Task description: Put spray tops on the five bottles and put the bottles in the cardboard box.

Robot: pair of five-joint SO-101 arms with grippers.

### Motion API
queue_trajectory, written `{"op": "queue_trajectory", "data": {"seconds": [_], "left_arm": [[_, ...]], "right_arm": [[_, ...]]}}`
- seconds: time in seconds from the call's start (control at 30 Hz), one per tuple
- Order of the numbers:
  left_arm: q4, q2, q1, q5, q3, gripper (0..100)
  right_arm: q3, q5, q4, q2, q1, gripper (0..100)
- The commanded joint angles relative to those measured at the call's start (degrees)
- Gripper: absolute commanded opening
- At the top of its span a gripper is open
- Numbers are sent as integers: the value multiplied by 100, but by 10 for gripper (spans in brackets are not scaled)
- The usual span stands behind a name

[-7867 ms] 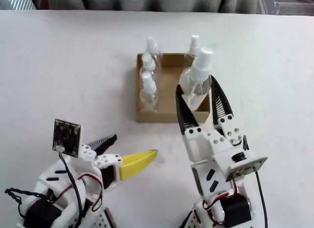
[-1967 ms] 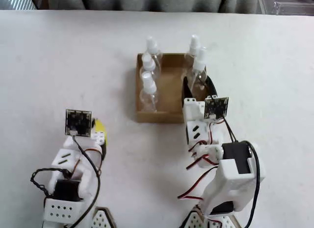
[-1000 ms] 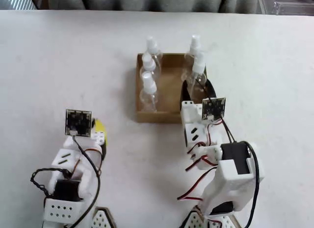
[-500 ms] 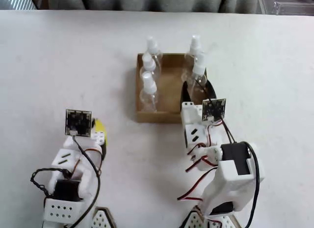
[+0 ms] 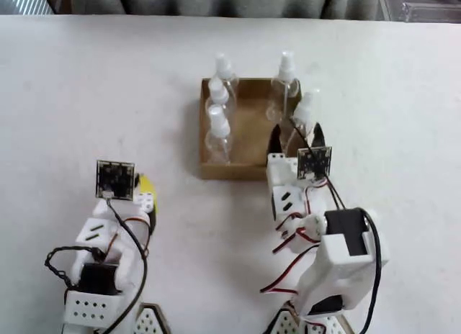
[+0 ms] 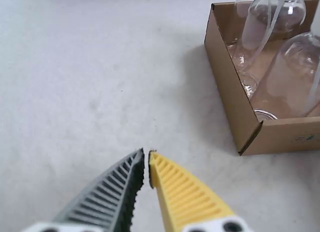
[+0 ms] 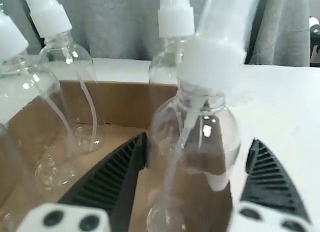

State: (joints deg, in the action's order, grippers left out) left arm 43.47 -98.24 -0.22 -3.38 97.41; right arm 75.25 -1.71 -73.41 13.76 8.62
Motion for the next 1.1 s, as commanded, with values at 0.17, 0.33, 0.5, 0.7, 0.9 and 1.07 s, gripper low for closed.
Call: {"op": "queue_trajectory", "data": {"seconds": [0.17, 0.33, 0.5, 0.7, 0.9, 1.07], "left_arm": [[35, -31, -40, 35, -9, 22], [35, -31, -31, 35, -9, 22], [35, -31, -31, 35, -9, 22], [35, -31, -31, 35, -9, 22], [35, -31, -31, 35, -9, 22], [35, -31, -31, 35, -9, 22]], "right_arm": [[9, -70, -13, -75, 40, 271], [9, -44, -13, -75, 40, 272], [9, -26, -40, -75, 31, 272], [9, -18, -338, -75, 13, 272], [9, -9, -426, -75, -4, 272], [404, -18, -1103, -171, 66, 272]]}}
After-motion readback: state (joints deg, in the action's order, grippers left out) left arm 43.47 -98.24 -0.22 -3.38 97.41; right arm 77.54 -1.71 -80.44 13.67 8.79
